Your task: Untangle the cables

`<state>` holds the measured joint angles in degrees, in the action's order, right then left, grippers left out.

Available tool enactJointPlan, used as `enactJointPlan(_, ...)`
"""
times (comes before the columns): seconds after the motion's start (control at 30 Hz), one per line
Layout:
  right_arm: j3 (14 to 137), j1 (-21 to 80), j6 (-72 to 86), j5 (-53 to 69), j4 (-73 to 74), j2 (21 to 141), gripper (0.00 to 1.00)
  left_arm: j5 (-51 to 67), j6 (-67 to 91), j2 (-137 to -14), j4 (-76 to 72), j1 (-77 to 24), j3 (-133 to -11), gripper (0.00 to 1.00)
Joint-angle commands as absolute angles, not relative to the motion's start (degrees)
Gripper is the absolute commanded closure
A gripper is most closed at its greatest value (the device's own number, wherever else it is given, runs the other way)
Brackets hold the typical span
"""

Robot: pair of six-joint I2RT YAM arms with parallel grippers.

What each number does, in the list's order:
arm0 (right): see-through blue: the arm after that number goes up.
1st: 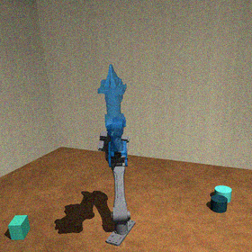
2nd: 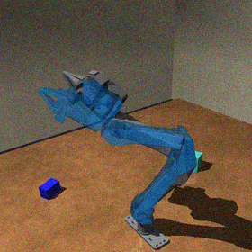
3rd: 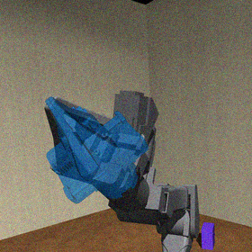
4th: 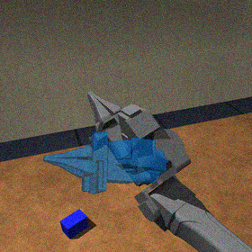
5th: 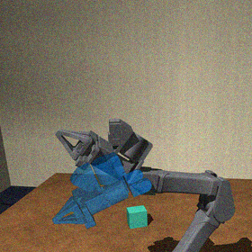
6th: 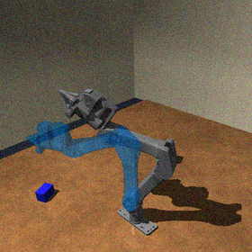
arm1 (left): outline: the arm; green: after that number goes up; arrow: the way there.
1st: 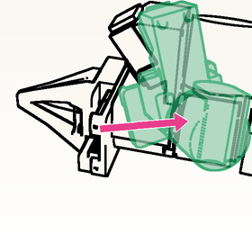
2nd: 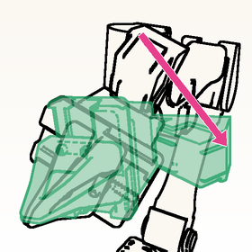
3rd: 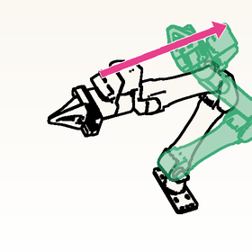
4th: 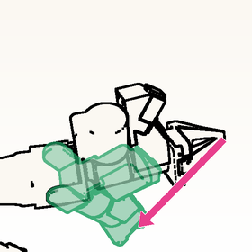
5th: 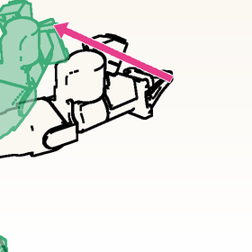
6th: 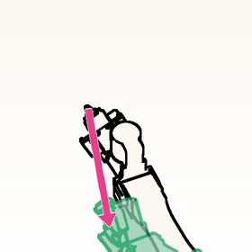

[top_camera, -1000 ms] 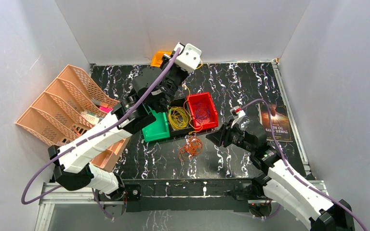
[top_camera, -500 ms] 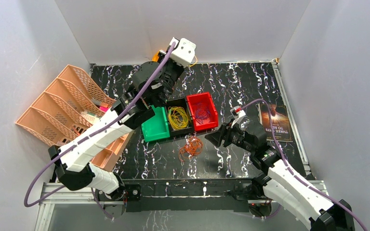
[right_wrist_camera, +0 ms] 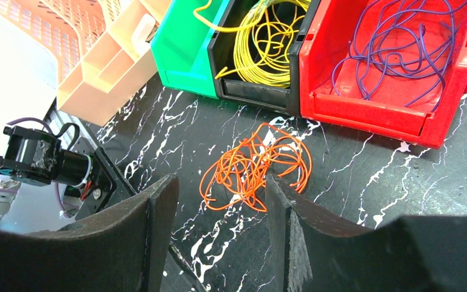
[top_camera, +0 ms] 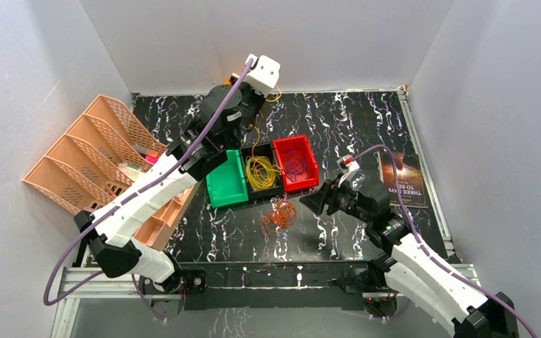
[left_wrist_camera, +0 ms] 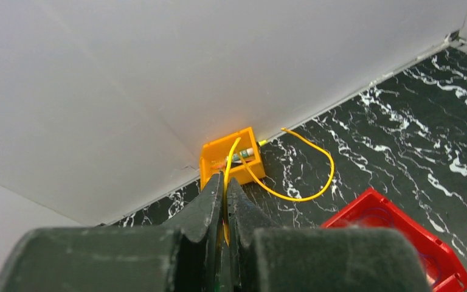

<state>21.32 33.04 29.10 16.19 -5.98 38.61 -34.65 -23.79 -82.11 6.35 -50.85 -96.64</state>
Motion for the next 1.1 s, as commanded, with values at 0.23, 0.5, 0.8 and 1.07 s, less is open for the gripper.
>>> enactJointPlan(0.23, 22.56, 33.21, 28.22, 15.56, -7.01, 38.01, 0.37, -30.42, -17.61, -82.40, 7.53, -46.88, -91.40, 1.00)
enactJointPlan(0.5, 22.16, 33.16, 28.39, 15.91, -7.99, 38.91, 0.37, -26.91, -12.65, -82.55, 9.91, -45.36, -88.64, 1.00)
enactJointPlan(0.8, 21.95, 33.21, 28.34, 16.04, -8.23, 39.15, 0.37, -22.68, -5.65, -81.55, 11.07, -45.06, -83.40, 1.00)
enactJointPlan(1.07, 21.37, 33.15, 28.52, 15.86, -8.06, 38.69, 0.37, -16.67, 2.43, -80.44, 9.55, -44.74, -77.21, 1.00)
